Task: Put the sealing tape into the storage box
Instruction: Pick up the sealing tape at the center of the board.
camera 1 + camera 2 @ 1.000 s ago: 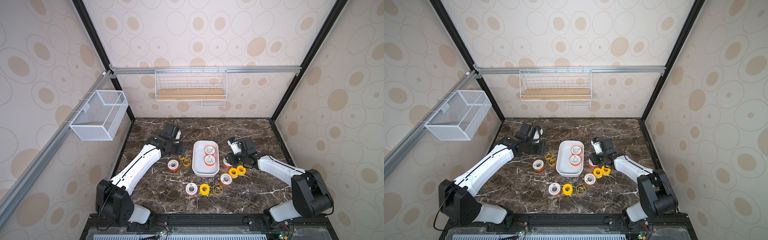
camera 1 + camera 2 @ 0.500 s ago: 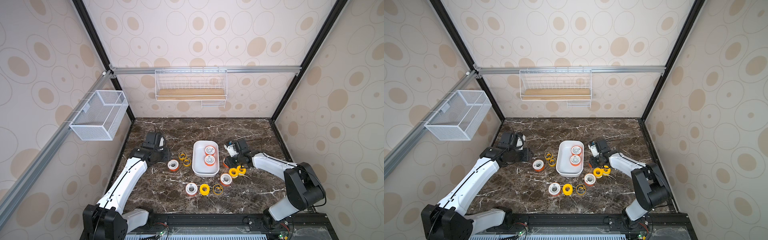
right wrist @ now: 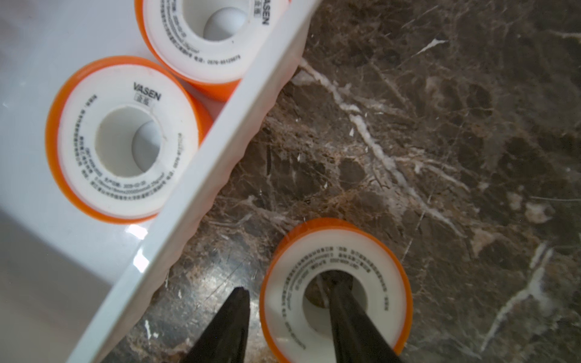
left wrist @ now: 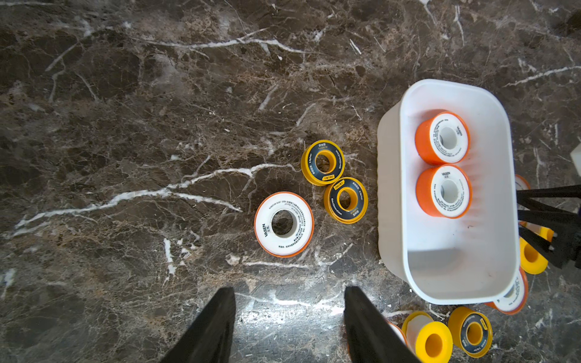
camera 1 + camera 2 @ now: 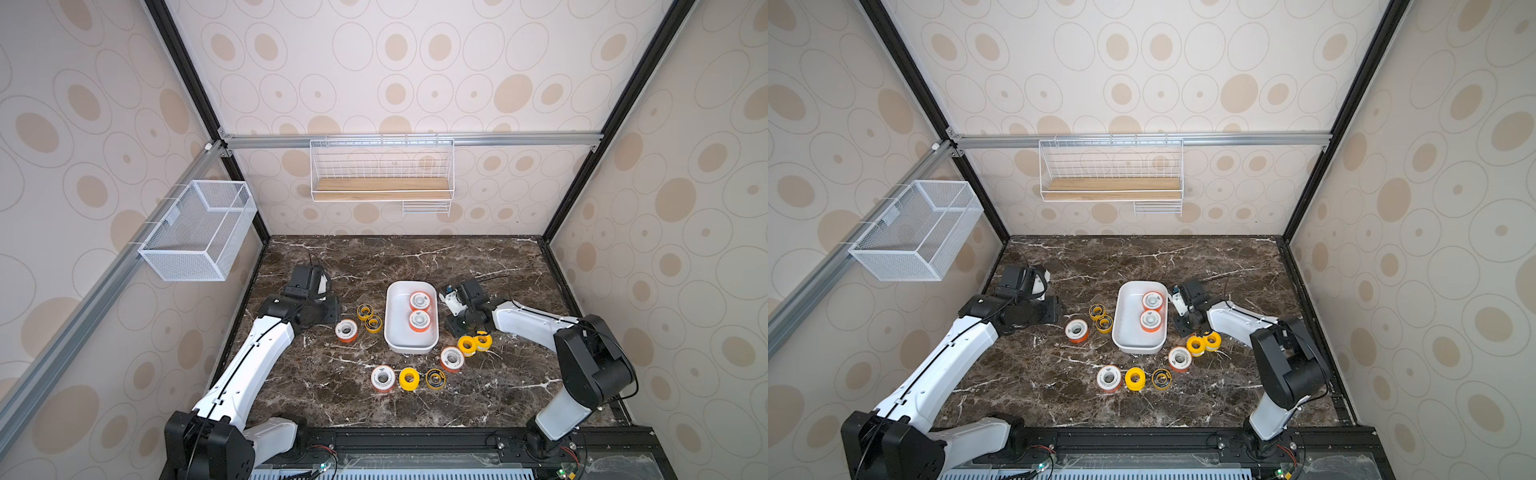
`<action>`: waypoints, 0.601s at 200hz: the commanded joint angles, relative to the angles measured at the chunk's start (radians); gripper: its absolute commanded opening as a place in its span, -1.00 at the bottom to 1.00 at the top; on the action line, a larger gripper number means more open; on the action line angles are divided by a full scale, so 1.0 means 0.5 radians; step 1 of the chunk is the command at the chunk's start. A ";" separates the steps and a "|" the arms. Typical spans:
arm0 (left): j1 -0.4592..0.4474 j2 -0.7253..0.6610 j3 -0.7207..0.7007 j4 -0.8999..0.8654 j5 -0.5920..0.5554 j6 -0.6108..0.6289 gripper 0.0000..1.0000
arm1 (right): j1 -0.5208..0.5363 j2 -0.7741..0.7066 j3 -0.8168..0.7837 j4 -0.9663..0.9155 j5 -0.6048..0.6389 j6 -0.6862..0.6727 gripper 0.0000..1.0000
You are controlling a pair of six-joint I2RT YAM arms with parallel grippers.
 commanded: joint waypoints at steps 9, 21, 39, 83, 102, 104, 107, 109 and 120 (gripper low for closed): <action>0.010 -0.033 0.007 -0.042 -0.028 0.033 0.19 | 0.046 0.074 0.073 -0.103 0.103 -0.027 -0.08; 0.010 -0.030 0.007 -0.042 -0.024 0.034 0.19 | 0.048 0.086 0.080 -0.110 0.115 -0.028 -0.10; 0.011 -0.021 0.007 -0.045 -0.017 0.036 0.19 | 0.053 0.102 0.083 -0.109 0.127 -0.025 -0.13; 0.011 -0.015 0.010 -0.052 -0.014 0.037 0.19 | 0.064 0.182 0.135 -0.146 0.140 -0.015 -0.21; 0.011 -0.008 0.013 -0.052 -0.013 0.037 0.19 | 0.064 0.208 0.153 -0.160 0.154 -0.009 -0.29; 0.010 -0.008 0.013 -0.054 -0.011 0.037 0.19 | 0.066 0.208 0.152 -0.160 0.154 -0.009 -0.30; 0.011 -0.008 0.013 -0.055 -0.010 0.038 0.19 | 0.064 0.206 0.154 -0.161 0.154 -0.009 -0.32; 0.011 -0.005 0.013 -0.055 -0.010 0.038 0.19 | 0.065 0.205 0.154 -0.159 0.154 -0.009 -0.33; 0.011 -0.001 0.013 -0.055 -0.004 0.037 0.19 | 0.064 0.194 0.145 -0.151 0.146 -0.007 -0.38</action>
